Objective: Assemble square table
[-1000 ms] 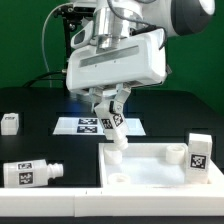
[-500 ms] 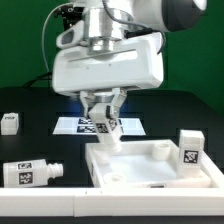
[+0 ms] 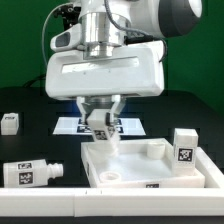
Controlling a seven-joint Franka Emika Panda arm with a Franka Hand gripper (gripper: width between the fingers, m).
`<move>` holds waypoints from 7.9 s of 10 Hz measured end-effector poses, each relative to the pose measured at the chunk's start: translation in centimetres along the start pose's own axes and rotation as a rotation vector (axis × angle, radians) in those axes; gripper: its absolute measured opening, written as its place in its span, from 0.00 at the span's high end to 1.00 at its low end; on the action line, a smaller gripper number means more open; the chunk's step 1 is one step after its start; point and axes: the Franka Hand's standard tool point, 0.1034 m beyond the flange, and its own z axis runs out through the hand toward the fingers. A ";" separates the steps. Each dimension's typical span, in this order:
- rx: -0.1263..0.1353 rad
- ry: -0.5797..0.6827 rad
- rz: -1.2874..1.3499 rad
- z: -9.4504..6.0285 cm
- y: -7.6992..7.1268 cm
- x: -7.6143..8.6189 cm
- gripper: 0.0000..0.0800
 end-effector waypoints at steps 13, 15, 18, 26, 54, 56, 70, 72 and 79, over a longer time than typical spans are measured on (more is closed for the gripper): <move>-0.037 0.261 -0.491 -1.6 -4.8 8.3 0.64; -0.039 0.256 -0.497 -1.3 -3.9 8.1 0.64; -0.008 0.244 -0.471 -0.1 -3.6 7.2 0.64; 0.005 0.227 -0.476 1.9 -5.1 5.8 0.64; -0.041 -0.452 -0.192 3.6 -3.8 4.7 0.64; -0.071 -0.447 -0.058 3.6 -3.8 4.7 0.64; -0.171 -0.374 0.509 3.7 -4.5 4.4 0.20; -0.146 -0.382 0.379 3.5 -4.4 4.2 0.19; -0.034 -0.357 -0.206 3.5 -4.8 4.1 0.34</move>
Offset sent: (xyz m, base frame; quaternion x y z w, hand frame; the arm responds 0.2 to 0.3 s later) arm 0.0362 0.0016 0.0461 -0.0094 0.0114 -0.1368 0.9905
